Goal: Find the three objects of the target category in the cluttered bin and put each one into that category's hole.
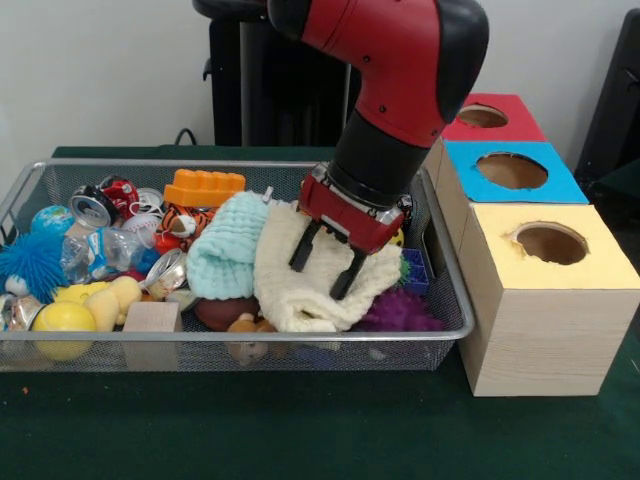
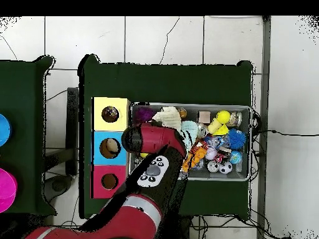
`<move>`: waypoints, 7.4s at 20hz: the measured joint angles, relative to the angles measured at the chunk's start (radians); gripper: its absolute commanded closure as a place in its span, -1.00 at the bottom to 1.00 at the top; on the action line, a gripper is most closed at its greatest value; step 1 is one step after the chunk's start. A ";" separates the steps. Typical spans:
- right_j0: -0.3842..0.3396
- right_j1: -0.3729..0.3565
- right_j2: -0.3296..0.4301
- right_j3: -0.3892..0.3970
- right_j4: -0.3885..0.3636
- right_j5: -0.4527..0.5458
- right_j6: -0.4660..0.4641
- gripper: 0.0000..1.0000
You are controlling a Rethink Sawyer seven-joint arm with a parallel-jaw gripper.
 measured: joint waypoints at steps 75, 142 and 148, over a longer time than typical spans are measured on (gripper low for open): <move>-0.030 -0.180 -0.138 0.127 -0.024 -0.027 0.000 1.00; 0.014 0.018 -0.043 0.229 -0.019 -0.356 0.000 -1.00; 0.081 0.034 -0.125 0.243 -0.001 -0.423 0.000 -1.00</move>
